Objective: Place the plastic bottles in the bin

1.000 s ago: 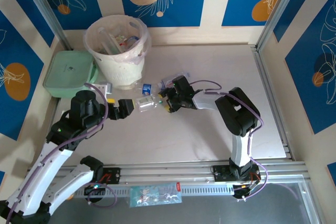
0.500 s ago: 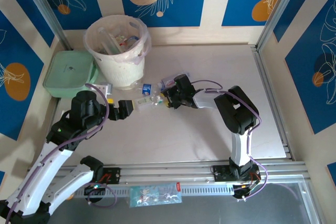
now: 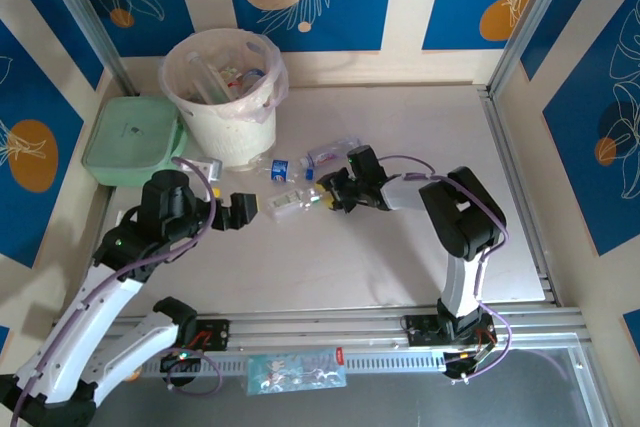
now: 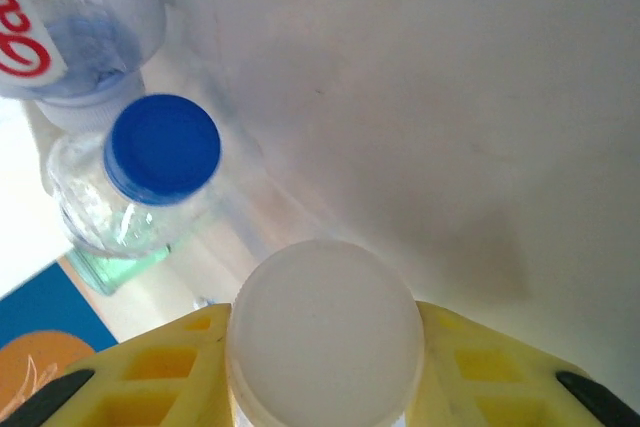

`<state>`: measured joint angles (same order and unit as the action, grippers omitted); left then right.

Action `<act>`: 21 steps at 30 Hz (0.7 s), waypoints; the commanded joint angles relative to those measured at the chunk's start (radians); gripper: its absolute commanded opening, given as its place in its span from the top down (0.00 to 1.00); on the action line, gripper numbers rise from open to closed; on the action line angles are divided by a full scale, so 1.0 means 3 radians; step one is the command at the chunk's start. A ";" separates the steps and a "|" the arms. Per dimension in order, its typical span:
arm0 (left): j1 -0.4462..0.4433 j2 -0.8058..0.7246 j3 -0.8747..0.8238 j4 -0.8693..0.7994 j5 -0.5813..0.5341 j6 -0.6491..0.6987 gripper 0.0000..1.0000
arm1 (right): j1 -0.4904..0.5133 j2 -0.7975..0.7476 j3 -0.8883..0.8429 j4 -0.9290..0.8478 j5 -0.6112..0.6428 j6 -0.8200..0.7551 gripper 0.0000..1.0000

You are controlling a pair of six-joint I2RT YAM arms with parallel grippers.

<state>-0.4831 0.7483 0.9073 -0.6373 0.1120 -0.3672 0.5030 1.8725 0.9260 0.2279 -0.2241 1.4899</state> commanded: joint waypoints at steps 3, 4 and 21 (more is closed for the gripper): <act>-0.0036 0.0062 -0.0120 0.0027 0.0460 0.0116 0.01 | -0.0158 -0.0428 -0.0357 -0.0096 -0.0440 -0.0578 0.66; -0.0036 0.0102 -0.0111 0.0025 0.0530 0.0141 0.01 | -0.0195 -0.0495 -0.0403 -0.0123 -0.0482 -0.0633 0.66; -0.0119 0.1226 0.0535 0.0121 0.1893 0.0018 0.01 | -0.0684 -0.2023 -0.0326 -0.1022 -0.1486 -0.1886 0.66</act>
<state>-0.4999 1.0851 1.0294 -0.6456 0.5171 -0.3374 0.3092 1.3205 0.7849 0.0036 -0.5480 1.0187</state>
